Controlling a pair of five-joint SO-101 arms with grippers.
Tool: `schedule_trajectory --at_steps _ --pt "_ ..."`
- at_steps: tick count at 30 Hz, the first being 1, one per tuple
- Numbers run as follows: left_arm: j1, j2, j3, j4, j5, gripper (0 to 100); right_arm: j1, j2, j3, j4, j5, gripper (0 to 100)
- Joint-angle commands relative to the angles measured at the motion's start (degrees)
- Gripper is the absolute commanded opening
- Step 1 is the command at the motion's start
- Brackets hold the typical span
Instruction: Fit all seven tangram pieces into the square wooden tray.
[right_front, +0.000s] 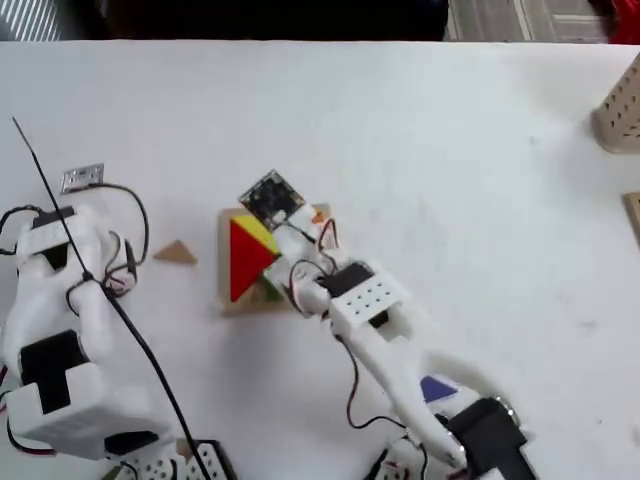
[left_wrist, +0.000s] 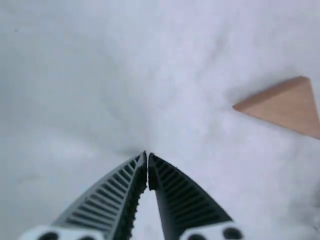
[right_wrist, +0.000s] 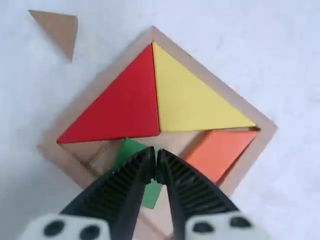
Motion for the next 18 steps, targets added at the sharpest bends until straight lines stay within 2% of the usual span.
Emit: schedule_trajectory --at_steps 1,4,7,14,18 --pt "0.7 -0.2 -1.1 -0.7 0.2 2 0.3 7.3 -7.4 -0.7 0.6 2.4" --pt "0.7 -0.2 -1.1 -0.7 0.2 2 0.6 14.9 -13.9 2.7 0.8 2.1" --pt "0.7 -0.2 -1.1 -0.8 0.2 2 0.2 18.9 -19.7 8.5 4.1 1.9" --pt "0.7 -0.2 -1.1 -0.8 0.2 2 -0.2 18.7 -20.5 12.6 5.1 1.9" --pt "0.7 -0.2 -1.1 -0.8 0.2 2 -3.2 14.9 -18.6 13.8 5.2 1.9"
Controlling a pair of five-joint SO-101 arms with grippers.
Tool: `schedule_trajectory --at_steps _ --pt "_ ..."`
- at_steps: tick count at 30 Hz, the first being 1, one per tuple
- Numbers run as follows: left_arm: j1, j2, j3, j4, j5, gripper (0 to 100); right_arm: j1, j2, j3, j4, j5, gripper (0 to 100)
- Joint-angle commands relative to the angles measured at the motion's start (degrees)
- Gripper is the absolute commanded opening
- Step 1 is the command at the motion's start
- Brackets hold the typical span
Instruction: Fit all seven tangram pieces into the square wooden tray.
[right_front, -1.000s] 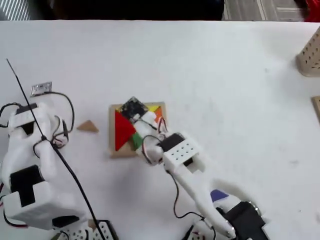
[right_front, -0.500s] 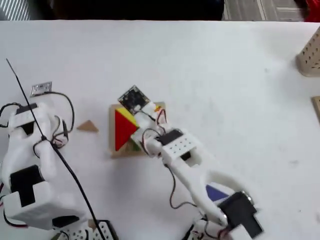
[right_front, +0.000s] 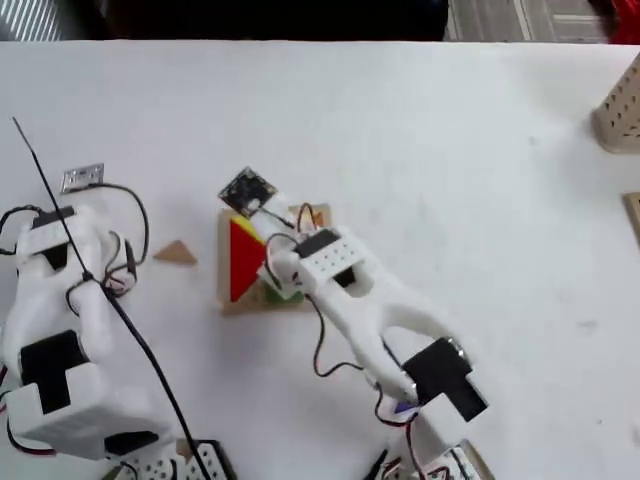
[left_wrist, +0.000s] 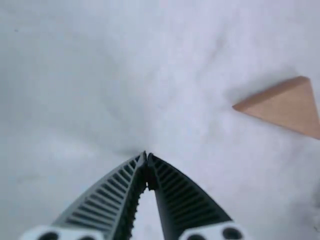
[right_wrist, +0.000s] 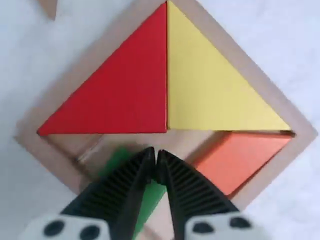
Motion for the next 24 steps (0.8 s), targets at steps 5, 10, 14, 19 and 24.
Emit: schedule_trajectory --at_steps 5,10,14,19,24 --pt "0.8 -0.2 -1.1 -0.8 0.2 2 -2.4 -17.7 5.6 2.1 0.4 1.9" --pt "0.8 -0.2 -1.1 -0.8 0.2 2 0.3 -30.2 13.0 8.4 0.3 1.9" --pt "1.0 -0.2 -1.1 -0.8 0.2 2 -3.9 -34.6 20.1 10.2 0.3 1.9" --pt "1.6 -0.2 -1.1 -0.8 0.2 2 -5.8 -34.9 22.0 8.9 0.3 1.9" --pt "1.5 -0.2 -1.1 -0.8 0.2 2 -1.5 -34.8 23.8 5.2 0.3 1.9"
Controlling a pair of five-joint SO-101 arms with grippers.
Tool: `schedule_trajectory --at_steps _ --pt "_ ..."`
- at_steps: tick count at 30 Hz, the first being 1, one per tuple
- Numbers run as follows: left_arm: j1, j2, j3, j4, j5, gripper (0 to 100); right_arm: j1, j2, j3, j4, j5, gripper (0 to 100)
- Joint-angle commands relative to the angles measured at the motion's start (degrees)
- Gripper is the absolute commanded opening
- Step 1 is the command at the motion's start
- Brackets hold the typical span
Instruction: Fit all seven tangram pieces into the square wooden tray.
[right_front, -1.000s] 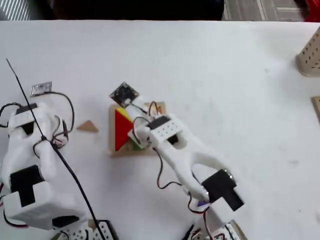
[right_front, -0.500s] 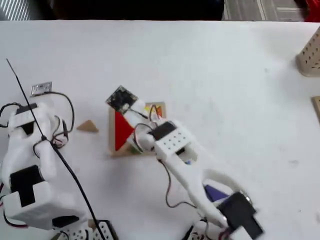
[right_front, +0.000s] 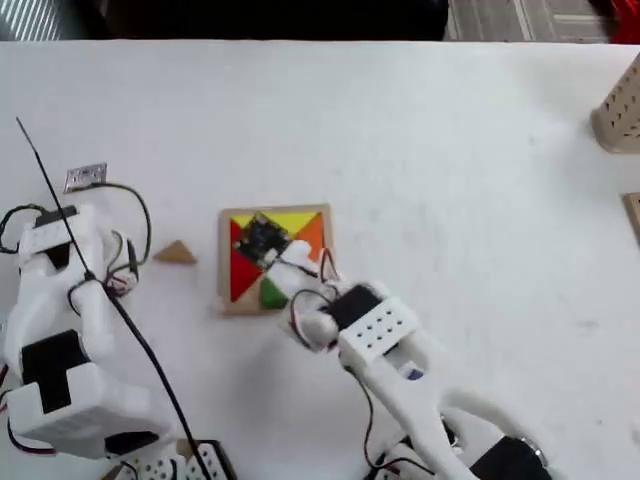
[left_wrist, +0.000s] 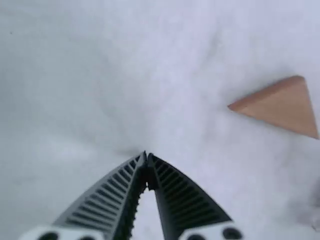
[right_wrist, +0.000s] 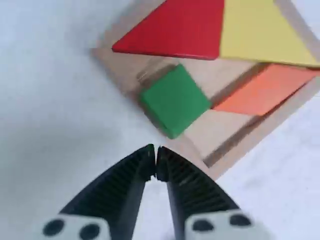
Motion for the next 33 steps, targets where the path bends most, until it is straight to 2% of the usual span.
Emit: schedule_trajectory --at_steps 1,14,23,33 --pt "0.9 -0.2 -1.1 -0.8 0.2 2 2.6 -1.8 1.2 -3.1 0.3 1.9" --pt "0.8 -0.2 -1.1 -0.8 0.2 2 2.2 -1.5 4.7 -9.3 0.8 1.9" --pt "0.8 -0.2 -1.1 -0.8 0.2 2 3.6 8.7 0.4 -10.5 0.9 1.9" --pt "0.8 -0.2 -1.1 -0.8 0.2 2 -1.2 7.7 0.1 -10.6 0.9 1.9"
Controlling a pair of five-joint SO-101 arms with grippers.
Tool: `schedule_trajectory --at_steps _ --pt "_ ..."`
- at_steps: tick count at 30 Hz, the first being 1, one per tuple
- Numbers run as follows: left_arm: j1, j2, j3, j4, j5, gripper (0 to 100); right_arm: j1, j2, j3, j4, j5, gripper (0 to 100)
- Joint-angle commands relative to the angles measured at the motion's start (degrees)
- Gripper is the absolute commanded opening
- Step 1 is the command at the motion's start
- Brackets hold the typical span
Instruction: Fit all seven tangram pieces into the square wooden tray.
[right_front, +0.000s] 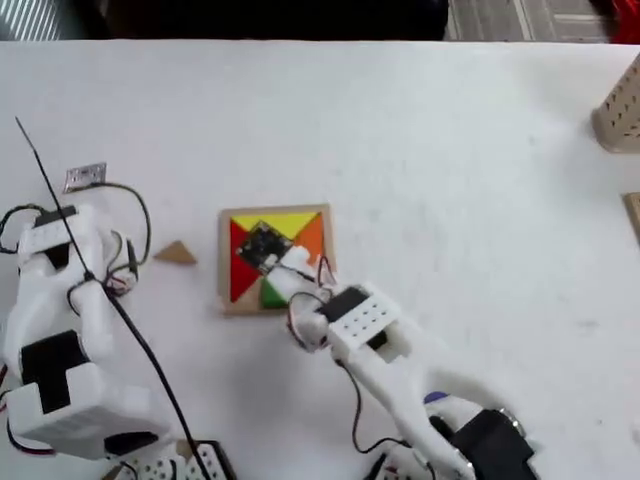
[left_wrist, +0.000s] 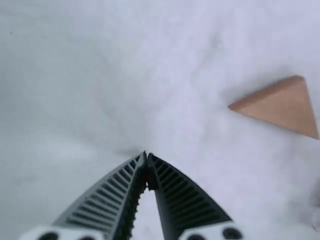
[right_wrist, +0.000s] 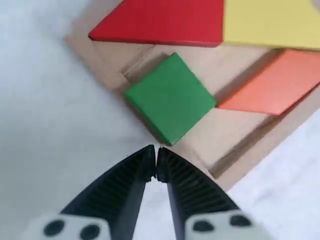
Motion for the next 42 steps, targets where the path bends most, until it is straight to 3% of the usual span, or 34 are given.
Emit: schedule_trajectory --at_steps 1,12,18,26,36,42 --pt "0.9 -0.2 -1.1 -0.8 0.2 2 -2.4 -1.7 -2.7 -1.5 0.9 1.9" --pt "0.9 -0.2 -1.1 -0.8 0.2 2 -5.3 1.0 -3.6 -13.6 0.4 2.4" --pt "0.9 -0.2 -1.1 -0.8 0.2 2 -5.3 12.4 -13.7 -8.7 0.6 2.0" --pt "0.9 -0.2 -1.1 -0.8 0.2 2 -4.9 3.5 -14.2 -4.6 0.7 1.9" --pt "0.9 -0.2 -1.1 -0.8 0.2 2 6.3 -6.9 -3.6 -5.1 0.9 2.2" --pt "0.9 -0.2 -1.1 -0.8 0.2 2 -1.9 -6.8 -0.7 -5.1 4.0 2.0"
